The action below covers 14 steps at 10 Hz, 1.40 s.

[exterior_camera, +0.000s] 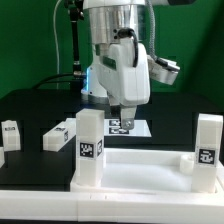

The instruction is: Assemble desk

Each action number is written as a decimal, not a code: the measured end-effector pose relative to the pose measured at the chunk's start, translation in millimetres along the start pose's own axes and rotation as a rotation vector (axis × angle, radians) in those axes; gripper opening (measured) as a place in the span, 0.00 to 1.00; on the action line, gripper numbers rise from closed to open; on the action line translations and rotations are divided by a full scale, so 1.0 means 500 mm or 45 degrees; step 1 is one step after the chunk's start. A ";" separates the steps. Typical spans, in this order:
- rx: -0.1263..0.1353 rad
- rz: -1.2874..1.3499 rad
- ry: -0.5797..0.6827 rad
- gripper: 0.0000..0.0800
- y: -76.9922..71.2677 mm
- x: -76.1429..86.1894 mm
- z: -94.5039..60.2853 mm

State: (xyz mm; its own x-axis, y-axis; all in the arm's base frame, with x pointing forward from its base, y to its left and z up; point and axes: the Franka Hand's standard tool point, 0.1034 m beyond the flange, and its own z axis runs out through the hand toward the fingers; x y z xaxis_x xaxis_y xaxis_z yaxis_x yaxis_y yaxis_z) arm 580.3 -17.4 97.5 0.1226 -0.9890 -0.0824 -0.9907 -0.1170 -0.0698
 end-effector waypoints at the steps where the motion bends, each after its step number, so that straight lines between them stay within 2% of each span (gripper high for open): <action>1: 0.003 0.100 -0.009 0.81 -0.001 -0.003 0.001; 4: -0.002 0.127 -0.007 0.81 0.005 -0.006 0.008; 6: -0.040 0.170 0.011 0.81 0.050 -0.016 0.049; 7: -0.051 0.175 0.018 0.81 0.059 -0.018 0.069; 9: -0.113 0.170 0.037 0.81 0.088 -0.026 0.128; 11: -0.151 0.156 0.049 0.81 0.099 -0.030 0.163; 12: -0.151 0.149 0.051 0.81 0.097 -0.029 0.165; 13: -0.152 0.144 0.051 0.70 0.099 -0.027 0.166; 14: -0.155 0.142 0.052 0.54 0.101 -0.024 0.169</action>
Offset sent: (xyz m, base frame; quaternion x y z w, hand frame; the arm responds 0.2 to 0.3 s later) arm 0.0000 0.0000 0.0000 0.0000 0.0000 0.0000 1.0000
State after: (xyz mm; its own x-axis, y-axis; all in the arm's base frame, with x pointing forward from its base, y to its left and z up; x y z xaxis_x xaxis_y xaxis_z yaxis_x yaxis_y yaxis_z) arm 533.9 -3.9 11.1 0.0115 -0.9990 -0.0424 -0.9982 -0.0140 0.0590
